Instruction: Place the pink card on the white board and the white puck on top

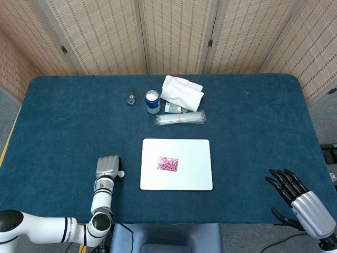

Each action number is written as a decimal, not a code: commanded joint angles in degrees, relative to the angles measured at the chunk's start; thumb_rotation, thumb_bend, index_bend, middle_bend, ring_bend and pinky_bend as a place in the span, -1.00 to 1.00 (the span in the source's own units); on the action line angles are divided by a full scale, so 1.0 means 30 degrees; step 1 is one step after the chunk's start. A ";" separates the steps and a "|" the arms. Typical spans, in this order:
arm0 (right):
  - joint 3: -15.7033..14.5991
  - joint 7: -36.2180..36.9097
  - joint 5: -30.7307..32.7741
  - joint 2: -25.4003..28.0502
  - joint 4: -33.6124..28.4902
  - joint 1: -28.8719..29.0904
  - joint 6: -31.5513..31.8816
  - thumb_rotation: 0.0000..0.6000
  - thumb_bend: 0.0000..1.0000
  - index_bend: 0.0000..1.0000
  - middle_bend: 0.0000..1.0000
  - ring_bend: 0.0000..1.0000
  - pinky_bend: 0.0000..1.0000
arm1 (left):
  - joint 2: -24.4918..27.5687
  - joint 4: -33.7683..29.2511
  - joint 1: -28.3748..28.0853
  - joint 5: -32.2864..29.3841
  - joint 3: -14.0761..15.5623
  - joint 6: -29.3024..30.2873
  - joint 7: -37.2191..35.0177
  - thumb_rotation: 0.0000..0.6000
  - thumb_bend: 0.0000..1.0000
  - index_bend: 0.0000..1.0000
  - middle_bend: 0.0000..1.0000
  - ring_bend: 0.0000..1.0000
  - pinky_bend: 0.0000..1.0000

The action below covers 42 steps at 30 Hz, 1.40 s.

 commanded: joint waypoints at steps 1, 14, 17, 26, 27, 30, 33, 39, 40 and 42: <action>0.0032 0.0010 0.0050 0.0004 -0.0011 0.0002 -0.0006 1.00 -0.51 -1.00 -1.00 -1.00 -1.00 | 0.0027 0.0126 -0.0024 -0.0045 0.0018 -0.0173 -0.0072 1.00 -0.49 0.11 1.00 0.77 0.97; 0.0088 -0.0087 0.0058 -0.0022 -0.0074 0.0023 -0.0050 1.00 -0.51 -1.00 -1.00 -1.00 -1.00 | 0.0479 -0.0560 -0.0192 -0.0047 -0.0009 -0.0245 -0.0255 1.00 -0.49 0.18 1.00 0.79 0.98; 0.0080 -0.0077 0.0004 -0.0027 -0.0054 -0.0005 0.0030 1.00 -0.51 -1.00 -1.00 -1.00 -1.00 | 0.0653 -0.0922 -0.0303 -0.0115 -0.0079 -0.0046 -0.0161 1.00 -0.49 0.19 1.00 0.79 0.98; 0.0081 0.0102 -0.0018 0.0024 -0.0085 0.0092 -0.0063 1.00 -0.51 -1.00 -1.00 -1.00 -1.00 | 0.0461 -0.1833 -0.1660 -0.0532 -0.0809 0.0728 0.1080 1.00 -0.49 0.18 1.00 0.79 0.99; 0.0082 0.0162 -0.0020 0.0038 -0.0066 0.0088 -0.0026 1.00 -0.51 -1.00 -1.00 -1.00 -1.00 | 0.0370 -0.1797 -0.1916 -0.0694 -0.0976 0.0716 0.1303 1.00 -0.49 0.18 1.00 0.79 0.99; 0.0127 0.0435 0.0105 0.0093 0.0007 0.0094 0.0048 1.00 -0.51 -1.00 -1.00 -1.00 -1.00 | 0.0076 -0.1512 -0.2835 -0.1344 -0.1831 0.0470 0.1840 1.00 -0.49 0.17 1.00 0.79 0.99; 0.0179 0.0597 0.0288 0.0128 0.0003 0.0176 -0.0115 1.00 -0.51 -1.00 -1.00 -1.00 -1.00 | -0.0269 -0.1080 -0.3750 -0.1938 -0.2407 0.0241 0.2439 1.00 -0.49 0.17 1.00 0.79 0.98; 0.0251 0.0820 0.0640 0.0231 -0.0110 0.0384 -0.0597 1.00 -0.51 -1.00 -1.00 -1.00 -1.00 | -0.1385 0.0855 -0.5647 -0.3310 -0.3360 -0.0441 0.3598 1.00 -0.49 0.16 1.00 0.79 0.99; 0.0257 0.0835 0.0694 0.0257 -0.0137 0.0420 -0.0691 1.00 -0.51 -1.00 -1.00 -1.00 -1.00 | -0.1617 0.1257 -0.5991 -0.3559 -0.3543 -0.0699 0.3744 1.00 -0.49 0.16 1.00 0.79 0.99; 0.0268 0.0882 0.0747 0.0287 -0.0173 0.0451 -0.0757 1.00 -0.51 -1.00 -1.00 -1.00 -1.00 | -0.1923 0.1822 -0.6470 -0.3869 -0.3713 -0.1077 0.3991 1.00 -0.49 0.16 1.00 0.79 0.99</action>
